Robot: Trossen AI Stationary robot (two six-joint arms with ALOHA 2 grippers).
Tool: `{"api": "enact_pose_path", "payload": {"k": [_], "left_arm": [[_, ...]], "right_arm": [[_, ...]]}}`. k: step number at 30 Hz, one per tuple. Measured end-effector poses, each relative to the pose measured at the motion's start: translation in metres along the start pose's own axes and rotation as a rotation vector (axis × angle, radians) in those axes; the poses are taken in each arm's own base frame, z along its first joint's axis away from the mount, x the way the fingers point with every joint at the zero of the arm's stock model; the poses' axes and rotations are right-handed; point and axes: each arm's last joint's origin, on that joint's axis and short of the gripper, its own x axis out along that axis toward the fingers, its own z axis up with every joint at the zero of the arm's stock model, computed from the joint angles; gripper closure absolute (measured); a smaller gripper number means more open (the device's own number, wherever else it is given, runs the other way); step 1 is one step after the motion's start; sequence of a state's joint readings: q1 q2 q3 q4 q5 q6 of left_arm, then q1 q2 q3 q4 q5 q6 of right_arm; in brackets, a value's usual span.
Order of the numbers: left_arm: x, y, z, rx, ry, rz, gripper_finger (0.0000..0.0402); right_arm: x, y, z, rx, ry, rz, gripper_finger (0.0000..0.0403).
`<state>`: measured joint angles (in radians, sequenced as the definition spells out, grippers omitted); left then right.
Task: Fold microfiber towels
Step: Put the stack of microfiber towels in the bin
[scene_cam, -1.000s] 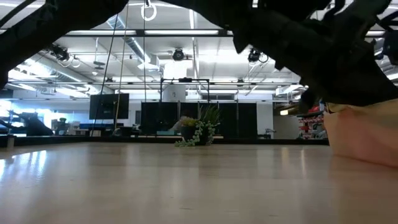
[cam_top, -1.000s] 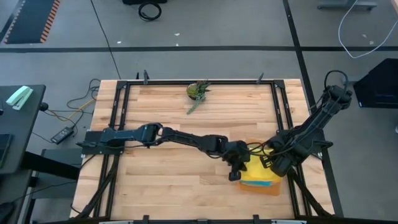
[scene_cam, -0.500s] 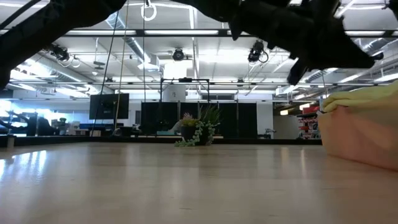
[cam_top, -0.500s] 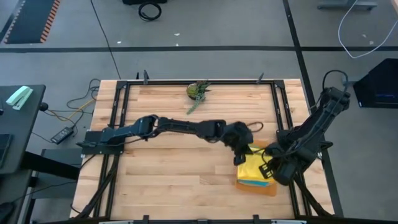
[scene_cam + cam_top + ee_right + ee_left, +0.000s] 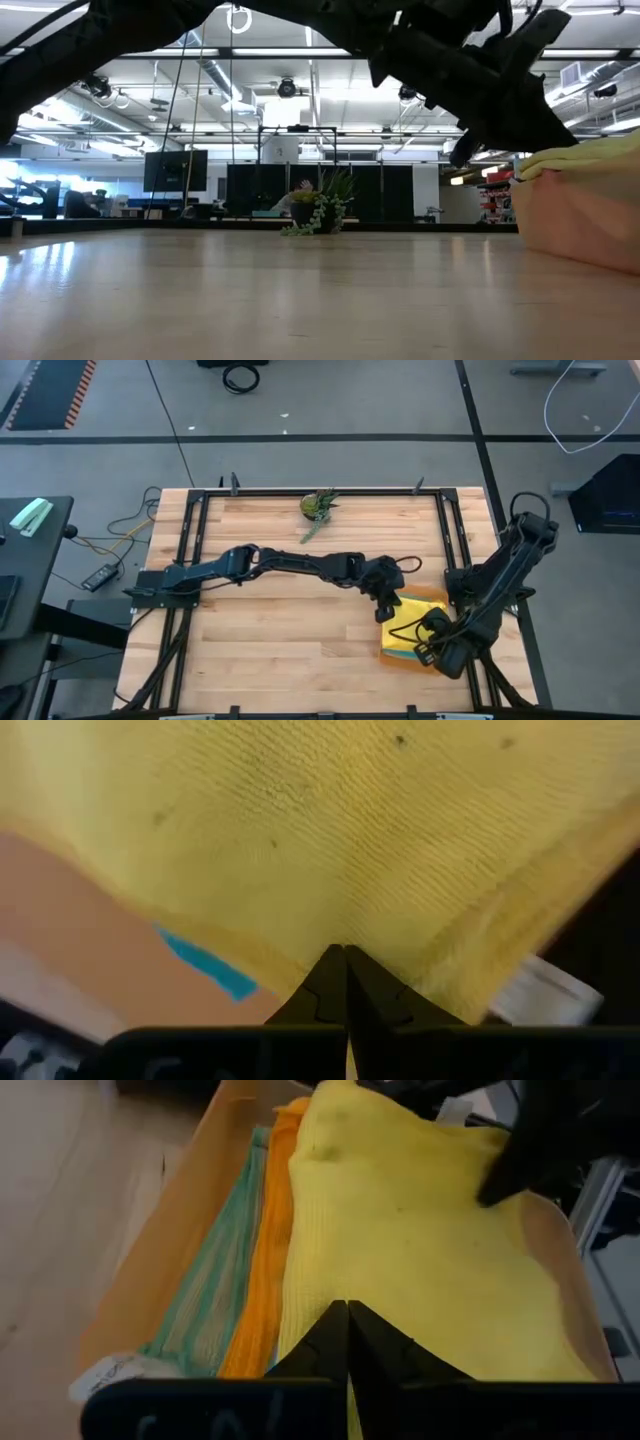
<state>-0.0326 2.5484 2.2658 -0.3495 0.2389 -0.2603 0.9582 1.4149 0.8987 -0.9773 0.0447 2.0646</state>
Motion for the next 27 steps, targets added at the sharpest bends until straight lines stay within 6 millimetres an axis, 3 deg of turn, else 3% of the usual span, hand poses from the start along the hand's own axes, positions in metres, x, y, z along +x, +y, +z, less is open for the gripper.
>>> {"api": "enact_pose_path", "payload": {"k": [5,10,14,19,23,27], "left_arm": [[0.0,0.009,-0.001,-0.022,0.017,0.016,0.0374],[-0.028,0.005,0.022,0.011,-0.035,0.017,0.0378],[-0.055,0.007,0.035,0.045,-0.011,0.038,0.0391],[-0.107,0.014,0.054,0.091,0.051,0.122,0.0395],[-0.144,0.009,0.06,0.132,0.104,0.289,0.0391],[-0.175,0.0,0.07,0.16,0.091,0.321,0.0396]], "right_arm": [[-0.034,-0.005,0.005,0.014,-0.009,0.057,0.0401],[-0.054,0.015,0.005,0.007,-0.119,0.246,0.0401],[-0.037,0.034,0.011,0.004,-0.194,0.205,0.0401],[-0.008,0.045,0.023,-0.012,-0.252,0.128,0.0401],[0.009,0.049,0.02,-0.053,-0.232,0.153,0.0401],[0.019,0.044,0.01,-0.072,-0.181,0.186,0.0401]]}}
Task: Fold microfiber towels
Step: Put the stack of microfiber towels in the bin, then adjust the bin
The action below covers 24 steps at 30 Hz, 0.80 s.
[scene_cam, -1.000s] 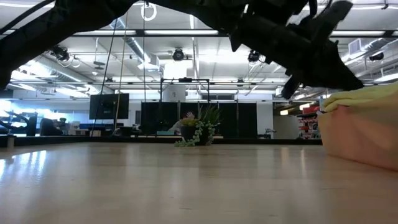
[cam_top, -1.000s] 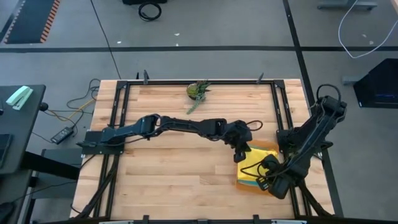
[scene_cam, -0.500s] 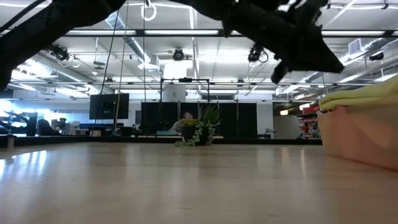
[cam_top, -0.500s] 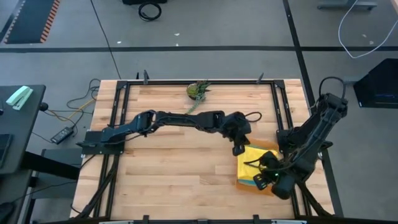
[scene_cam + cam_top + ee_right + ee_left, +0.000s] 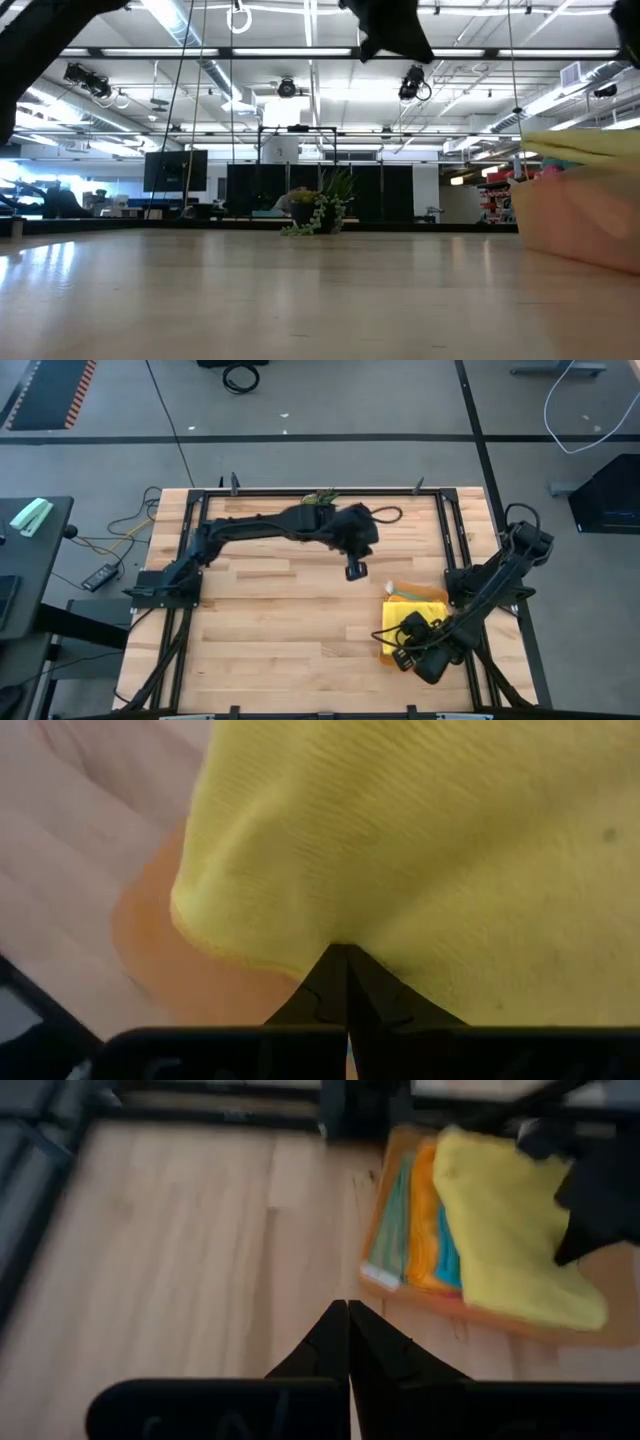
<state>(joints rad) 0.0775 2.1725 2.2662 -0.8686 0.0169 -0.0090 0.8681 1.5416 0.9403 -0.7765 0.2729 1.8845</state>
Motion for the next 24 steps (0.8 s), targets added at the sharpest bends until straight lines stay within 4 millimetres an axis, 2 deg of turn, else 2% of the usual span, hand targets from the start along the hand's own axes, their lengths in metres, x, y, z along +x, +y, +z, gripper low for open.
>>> {"api": "enact_pose_path", "payload": {"k": [6,11,14,19,22,24], "left_arm": [[-0.046,0.004,0.008,0.015,-0.035,0.062,0.0387],[-0.108,0.001,0.016,0.017,-0.138,0.074,0.0395],[-0.134,-0.011,0.016,0.034,-0.168,0.087,0.0394],[-0.191,-0.028,0.01,0.064,-0.23,0.133,0.0386],[-0.216,-0.036,0.005,0.081,-0.252,0.139,0.0395],[-0.226,-0.041,0.001,0.09,-0.254,0.14,0.0396]], "right_arm": [[-0.013,-0.008,-0.018,0.005,0.032,0.038,0.0401],[-0.048,-0.002,-0.011,-0.008,-0.016,0.194,0.0401],[-0.073,0.007,0.005,-0.068,-0.091,0.302,0.0401],[-0.107,0.023,0.048,-0.231,-0.274,0.391,0.0401],[-0.115,0.031,0.077,-0.333,-0.4,0.398,0.0401],[-0.108,0.034,0.097,-0.341,-0.432,0.385,0.0401]]}}
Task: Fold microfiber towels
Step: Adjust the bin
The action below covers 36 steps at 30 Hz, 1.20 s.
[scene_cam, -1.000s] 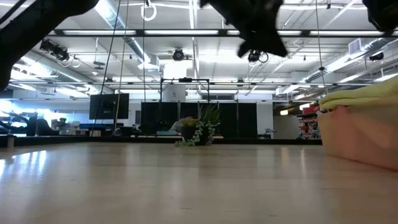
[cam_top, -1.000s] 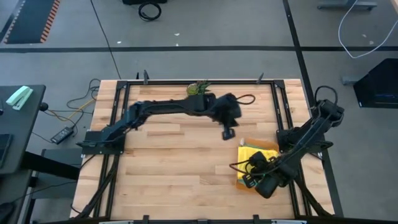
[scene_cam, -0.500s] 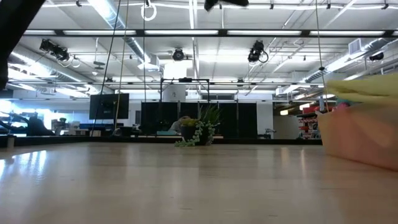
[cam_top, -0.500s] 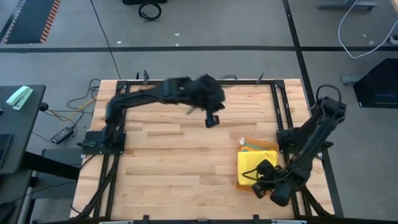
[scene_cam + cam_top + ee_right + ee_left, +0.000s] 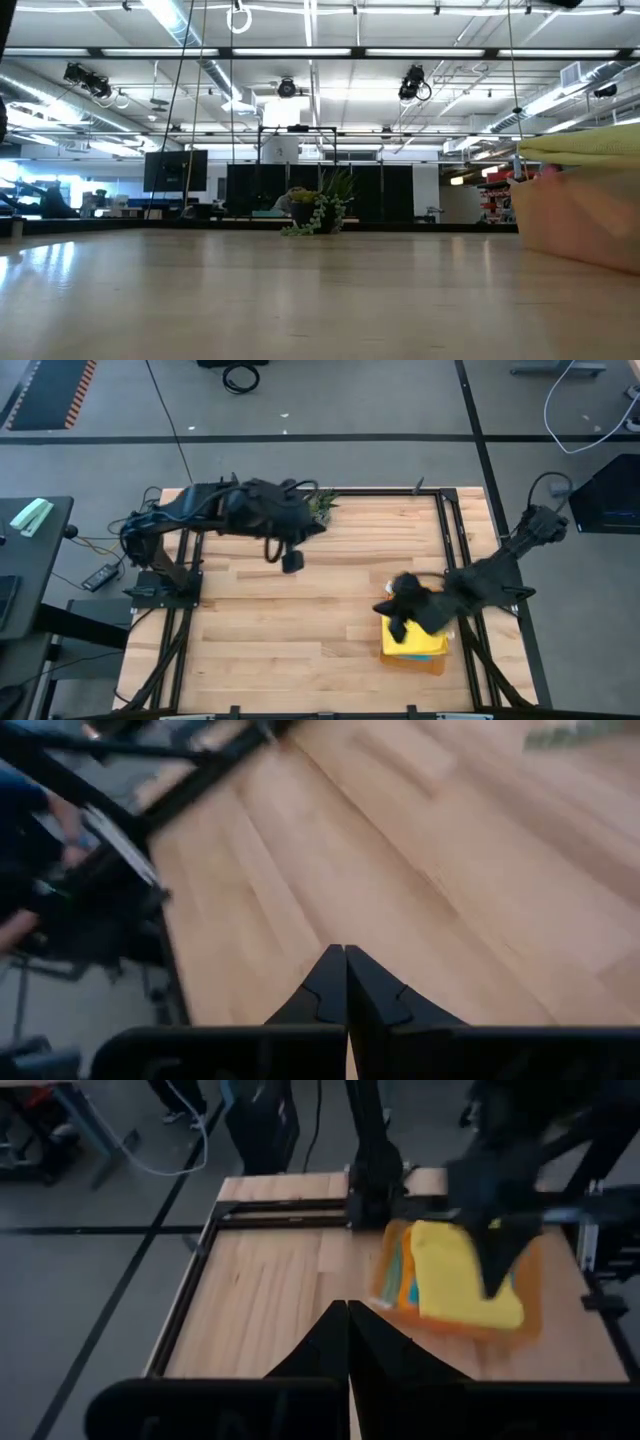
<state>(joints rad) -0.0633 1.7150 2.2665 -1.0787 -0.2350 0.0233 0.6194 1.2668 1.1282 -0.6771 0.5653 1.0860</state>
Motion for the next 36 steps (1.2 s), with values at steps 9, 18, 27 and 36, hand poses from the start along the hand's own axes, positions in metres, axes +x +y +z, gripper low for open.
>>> {"api": "enact_pose_path", "payload": {"k": [9,18,27,36], "left_arm": [[-0.022,-0.013,-0.009,0.041,0.062,0.06,0.0396],[-0.015,-0.011,-0.029,0.003,0.002,0.071,0.039],[-0.03,-0.006,-0.057,-0.075,-0.072,0.074,0.0385],[-0.041,-0.003,-0.061,-0.098,-0.112,0.069,0.0384]], "right_arm": [[0.095,-0.018,-0.019,0.009,0.461,-0.077,0.0401],[0.12,-0.003,-0.052,-0.03,0.61,-0.171,0.0401],[0.103,0.002,-0.07,-0.006,0.667,-0.226,0.0401],[0.095,0.007,-0.082,0.036,0.702,-0.242,0.0401]]}}
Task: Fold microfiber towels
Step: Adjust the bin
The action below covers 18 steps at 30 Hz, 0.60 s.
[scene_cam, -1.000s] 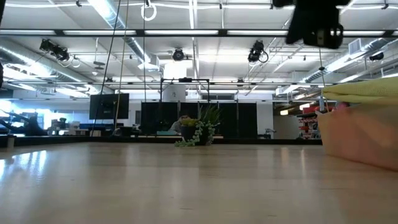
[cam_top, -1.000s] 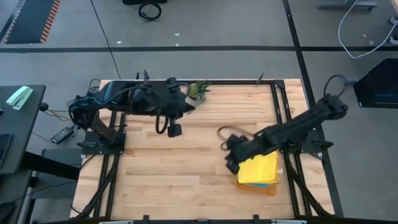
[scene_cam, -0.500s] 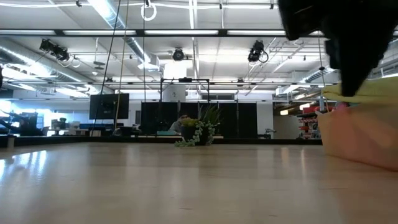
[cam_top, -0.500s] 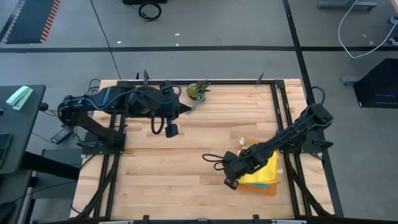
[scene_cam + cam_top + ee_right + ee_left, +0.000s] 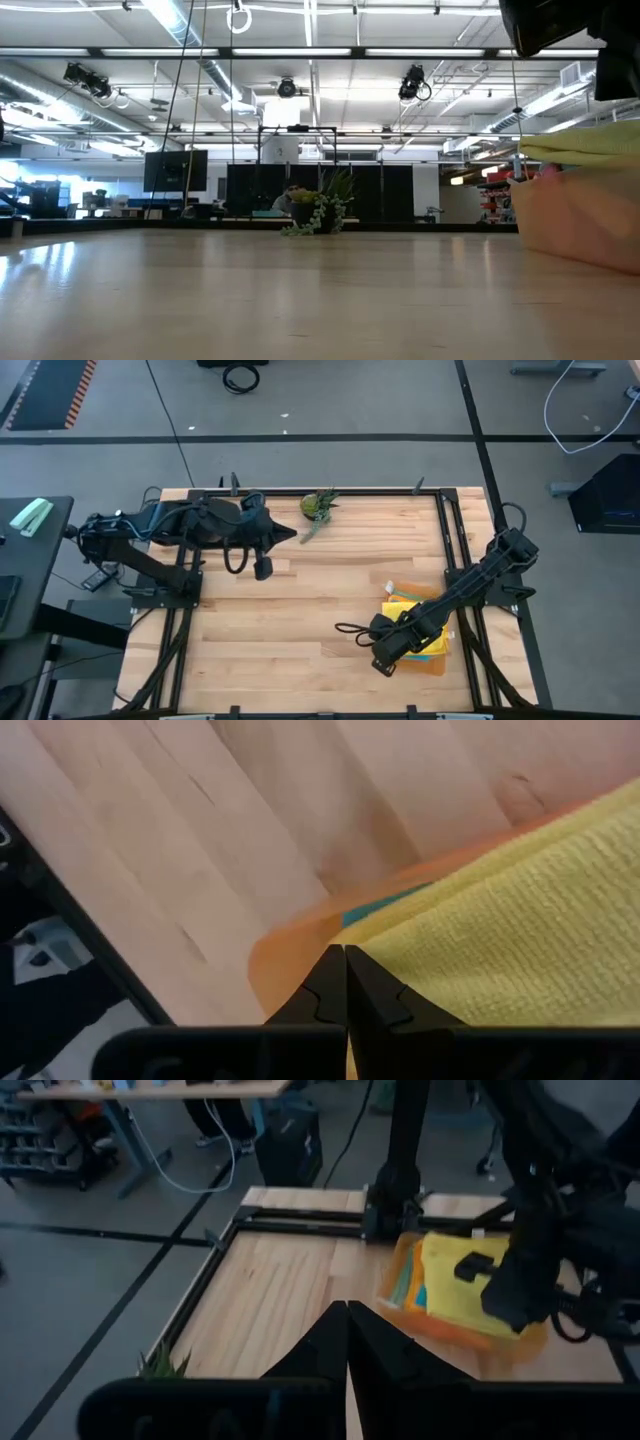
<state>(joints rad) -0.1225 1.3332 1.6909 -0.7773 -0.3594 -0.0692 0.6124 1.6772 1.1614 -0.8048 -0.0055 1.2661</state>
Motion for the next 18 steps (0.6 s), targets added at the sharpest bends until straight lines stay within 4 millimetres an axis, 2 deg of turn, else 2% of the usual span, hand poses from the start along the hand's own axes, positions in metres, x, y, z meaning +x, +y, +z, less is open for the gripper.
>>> {"api": "enact_pose_path", "payload": {"k": [3,8,14,18], "left_arm": [[-0.001,0.0,0.001,-0.001,-0.007,0.0,0.0384],[0.0,0.0,0.001,0.004,-0.005,0.0,0.0396],[0.0,0.0,0.0,0.01,-0.002,0.001,0.038],[0.0,0.0,0.0,0.015,0.005,0.001,0.0393]], "right_arm": [[-0.002,0.002,-0.001,0.0,-0.007,0.008,0.0401],[-0.02,0.017,0.011,-0.032,-0.129,0.088,0.0401],[0.002,0.011,0.031,-0.004,-0.132,0.003,0.0401],[0.015,0.01,0.034,-0.005,-0.118,-0.037,0.0401]]}}
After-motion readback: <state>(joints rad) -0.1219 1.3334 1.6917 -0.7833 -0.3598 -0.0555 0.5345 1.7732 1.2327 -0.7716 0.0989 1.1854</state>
